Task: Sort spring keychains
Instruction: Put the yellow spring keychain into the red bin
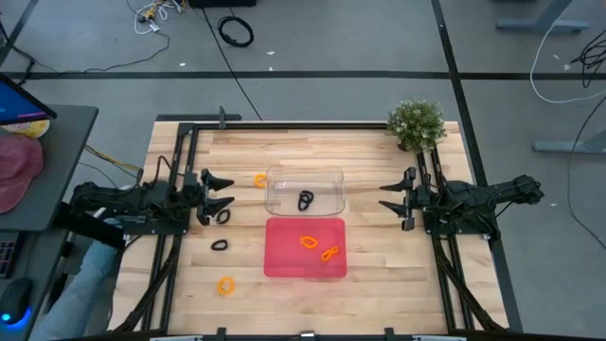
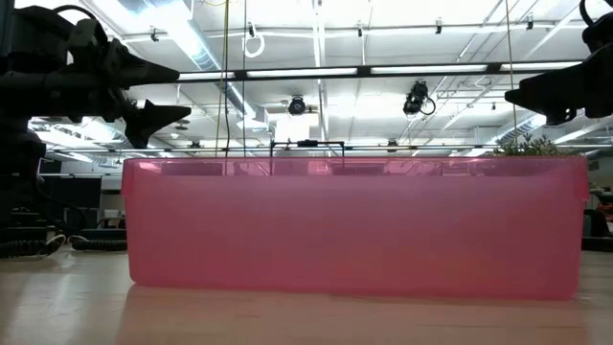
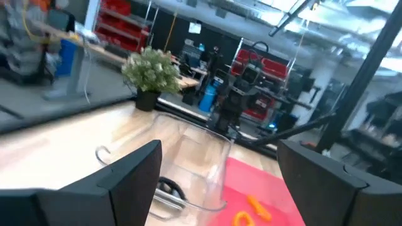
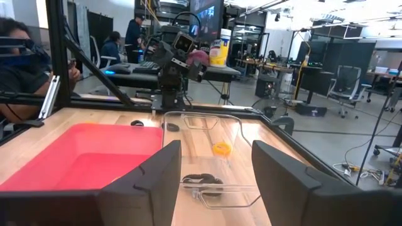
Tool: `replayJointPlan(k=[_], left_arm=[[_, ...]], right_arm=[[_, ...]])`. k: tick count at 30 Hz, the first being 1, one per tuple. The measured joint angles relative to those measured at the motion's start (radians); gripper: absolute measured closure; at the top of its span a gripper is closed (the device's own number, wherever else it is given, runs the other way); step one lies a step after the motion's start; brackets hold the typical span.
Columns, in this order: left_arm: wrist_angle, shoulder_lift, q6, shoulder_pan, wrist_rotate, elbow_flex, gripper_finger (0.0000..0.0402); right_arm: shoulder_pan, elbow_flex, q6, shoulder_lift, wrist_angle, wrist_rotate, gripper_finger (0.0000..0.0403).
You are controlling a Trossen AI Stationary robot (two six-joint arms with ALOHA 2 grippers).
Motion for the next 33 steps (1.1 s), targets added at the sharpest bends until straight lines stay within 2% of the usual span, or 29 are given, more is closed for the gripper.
replayJointPlan(k=[8,13,18,24,28,33], left_arm=[[0.0,0.0,0.034,0.0,-0.065,0.0,0.0081],[0.059,0.0,-0.031,0.0,-0.065,0.0,0.0081],[0.059,0.0,-0.109,0.0,-0.022,0.0,0.0081],[0.081,0.0,-0.145,0.0,-0.038,0.0,0.0081],[0.15,0.001,-0.237,0.0,0.065,0.0,0.0081],[0.363,0.0,-0.277,-0.004,0.241,0.0,0.0081]], right_arm=[[0.0,0.0,0.0,0.0,0.0,0.0,0.0204],[0.0,0.0,0.0,0.0,0.0,0.0,0.0204],[0.0,0.0,0.0,0.0,0.0,0.0,0.0204],[0.0,0.0,0.0,0.0,0.0,0.0,0.0204],[0.0,0.0,0.0,0.0,0.0,0.0,0.0204],[0.0,0.0,0.0,0.0,0.0,0.0,0.0204]])
